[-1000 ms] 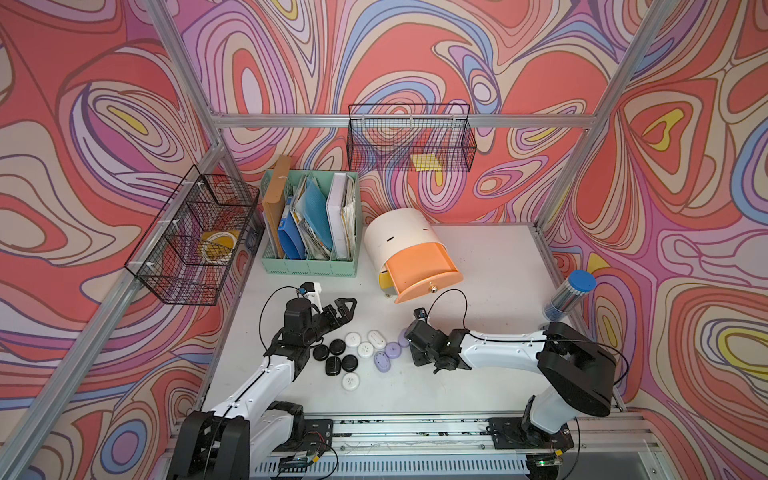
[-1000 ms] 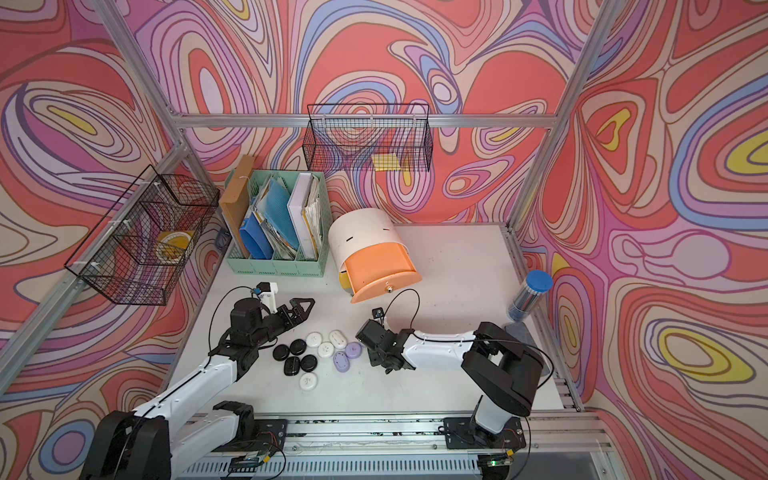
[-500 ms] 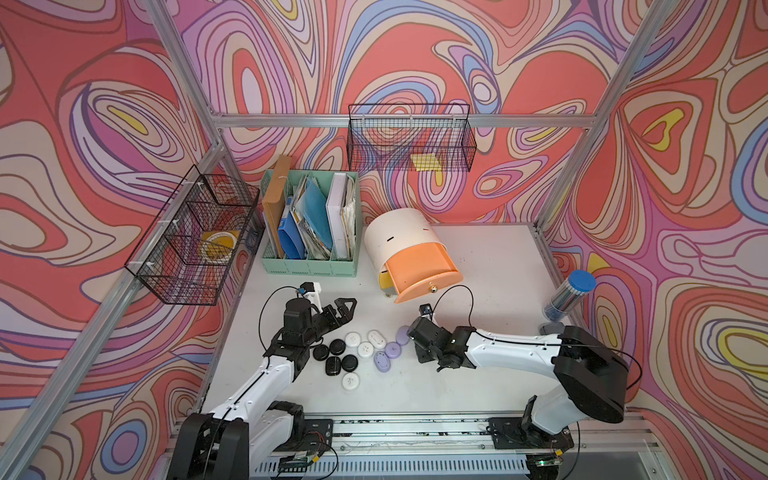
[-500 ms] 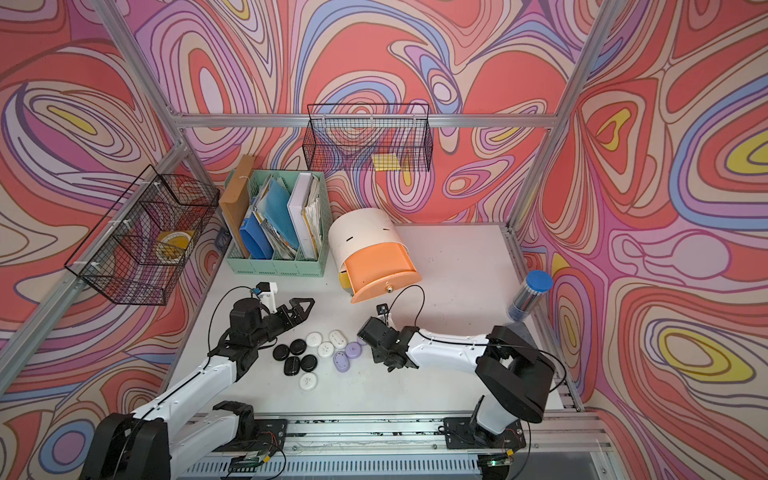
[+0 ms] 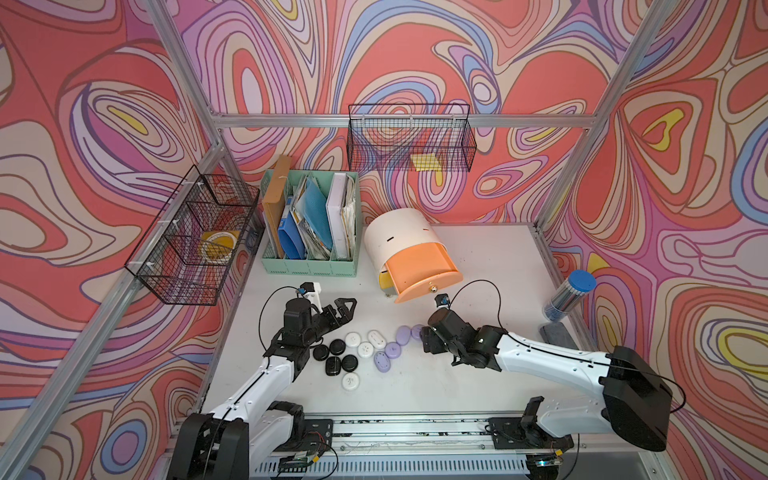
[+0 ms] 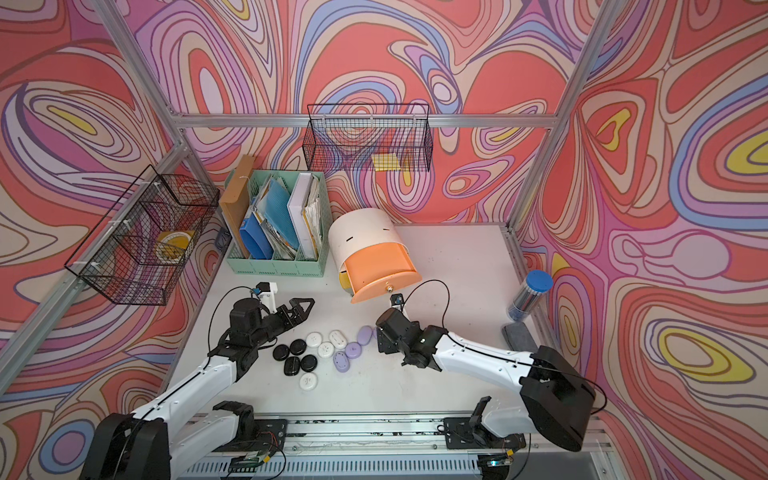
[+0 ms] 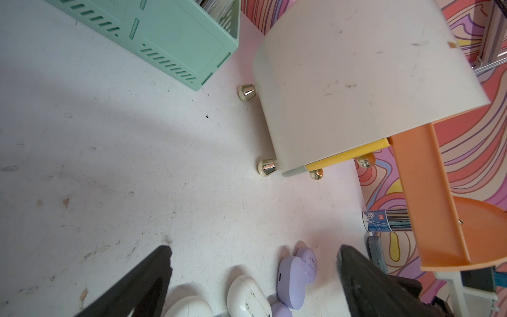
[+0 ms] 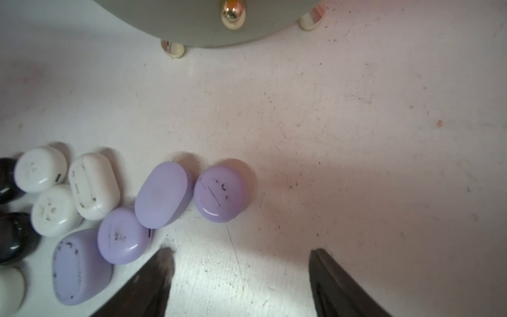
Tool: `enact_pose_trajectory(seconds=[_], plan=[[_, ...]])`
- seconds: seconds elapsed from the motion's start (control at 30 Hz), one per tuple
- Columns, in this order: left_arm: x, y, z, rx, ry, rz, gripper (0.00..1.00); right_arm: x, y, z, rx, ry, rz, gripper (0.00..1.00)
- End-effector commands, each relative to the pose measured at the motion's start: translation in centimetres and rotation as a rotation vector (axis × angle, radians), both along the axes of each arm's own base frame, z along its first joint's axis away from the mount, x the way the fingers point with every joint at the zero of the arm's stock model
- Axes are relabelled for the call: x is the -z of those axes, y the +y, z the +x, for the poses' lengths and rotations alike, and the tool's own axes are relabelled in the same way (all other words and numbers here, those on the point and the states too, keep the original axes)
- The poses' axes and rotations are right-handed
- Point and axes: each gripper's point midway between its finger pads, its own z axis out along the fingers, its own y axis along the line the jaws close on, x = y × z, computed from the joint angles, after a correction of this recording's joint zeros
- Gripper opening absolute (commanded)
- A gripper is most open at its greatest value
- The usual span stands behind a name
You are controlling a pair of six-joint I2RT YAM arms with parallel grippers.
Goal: Put the bluetooth earphones in the drawer according to color
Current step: Pick up the Bluetooth earphone from the center of the board.
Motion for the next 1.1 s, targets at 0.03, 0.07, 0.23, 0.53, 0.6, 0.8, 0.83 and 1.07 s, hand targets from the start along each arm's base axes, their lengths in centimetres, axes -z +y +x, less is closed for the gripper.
enact_pose_trajectory(seconds=[0.03, 0.07, 0.23, 0.53, 0.6, 0.8, 0.83, 1.07], plan=[[-0.1, 0.0, 0.0, 0.004, -0.01, 0.008, 0.99, 0.8, 1.3, 1.0, -0.046, -0.053, 0.033, 0.84], [-0.2, 0.0, 0.0, 0.004, -0.012, 0.009, 0.99, 1.0, 1.4, 1.1, -0.053, -0.06, 0.031, 0.84], [-0.2, 0.0, 0.0, 0.003, -0.012, 0.011, 0.99, 2.3, 2.1, 1.4, -0.104, -0.083, 0.021, 0.86], [-0.1, -0.1, 0.1, 0.004, -0.009, 0.011, 0.99, 5.6, 2.2, 1.5, -0.124, -0.044, -0.046, 0.78], [0.0, -0.1, 0.1, 0.004, -0.007, 0.011, 0.99, 6.2, 2.2, 1.7, -0.118, -0.041, -0.063, 0.75], [0.0, 0.0, 0.1, 0.004, -0.007, 0.013, 0.99, 7.5, 2.0, 2.2, -0.09, -0.031, -0.102, 0.65], [0.0, 0.0, 0.1, 0.004, -0.009, 0.013, 0.99, 7.7, 2.0, 2.2, -0.088, -0.029, -0.106, 0.64], [0.0, -0.1, 0.1, 0.005, -0.008, 0.012, 0.99, 8.4, 2.1, 2.1, -0.091, -0.016, -0.105, 0.53]])
